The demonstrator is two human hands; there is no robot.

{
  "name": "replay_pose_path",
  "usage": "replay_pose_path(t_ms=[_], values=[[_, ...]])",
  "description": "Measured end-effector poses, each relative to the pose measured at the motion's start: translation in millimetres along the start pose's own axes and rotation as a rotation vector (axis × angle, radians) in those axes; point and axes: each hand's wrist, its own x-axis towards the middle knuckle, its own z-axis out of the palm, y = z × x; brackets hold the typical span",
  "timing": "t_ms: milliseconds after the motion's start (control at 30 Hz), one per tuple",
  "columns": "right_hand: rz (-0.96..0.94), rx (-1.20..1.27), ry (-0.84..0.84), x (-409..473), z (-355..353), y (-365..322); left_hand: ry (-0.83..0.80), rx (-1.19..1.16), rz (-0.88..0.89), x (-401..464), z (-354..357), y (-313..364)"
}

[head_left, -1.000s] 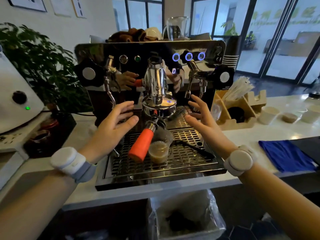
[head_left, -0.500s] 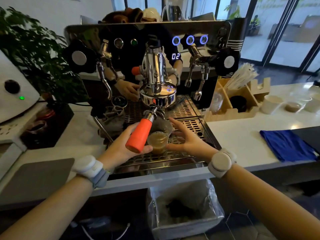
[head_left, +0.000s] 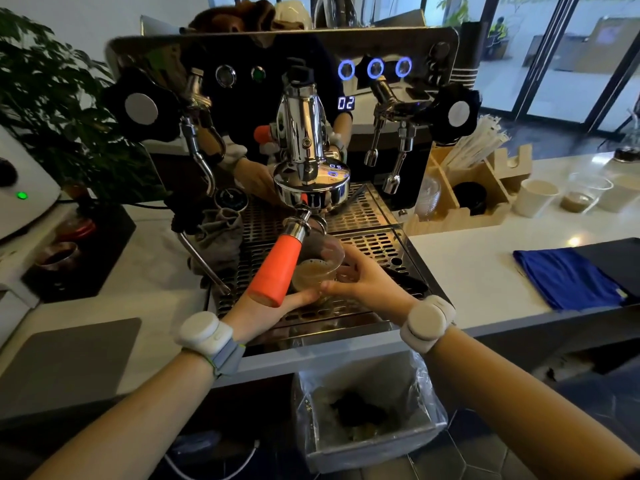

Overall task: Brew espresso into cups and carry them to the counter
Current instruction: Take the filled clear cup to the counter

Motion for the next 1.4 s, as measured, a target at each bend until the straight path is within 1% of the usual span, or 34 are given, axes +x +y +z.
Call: replay_pose_path(t_ms=[233, 300, 433, 567, 700, 733, 867, 1033, 1100, 1133, 1333, 1400], values=[[-0.028, -0.012, 0.041, -11, 4, -8, -0.003, 0.014, 0.036, -3, -5, 2], [-0.034, -0.008, 0.075, -19, 5, -9, -0.014, -0.002, 0.053, -5, -4, 4], [-0.066, 0.010, 0.105, -33, 6, -9, 0.021, -0.031, 0.065, -10, 3, 4], [-0.069, 0.040, 0.137, -53, 2, -9, -0.033, -0.001, 0.087, -15, 18, 16], [-0.081, 0.035, 0.234, -83, -17, -5, -0.104, 0.002, 0.104, -11, 47, 35], [-0.088, 0.039, 0.237, -87, -19, -6, -0.115, 0.000, 0.103, -13, 49, 36], [-0.084, 0.049, 0.288, -114, -58, -3, -0.185, 0.008, 0.115, -5, 88, 59], [-0.066, 0.074, 0.350, -141, -105, 0, -0.192, 0.004, 0.158, 11, 142, 85], [-0.054, 0.062, 0.382, -161, -145, 7, -0.213, 0.003, 0.158, 21, 186, 103], [-0.045, 0.053, 0.385, -162, -151, 8, -0.212, 0.006, 0.161, 21, 190, 106], [-0.044, 0.031, 0.455, -208, -245, 33, -0.264, -0.003, 0.197, 51, 292, 140], [-0.038, 0.030, 0.473, -218, -266, 38, -0.277, 0.003, 0.216, 58, 314, 145]])
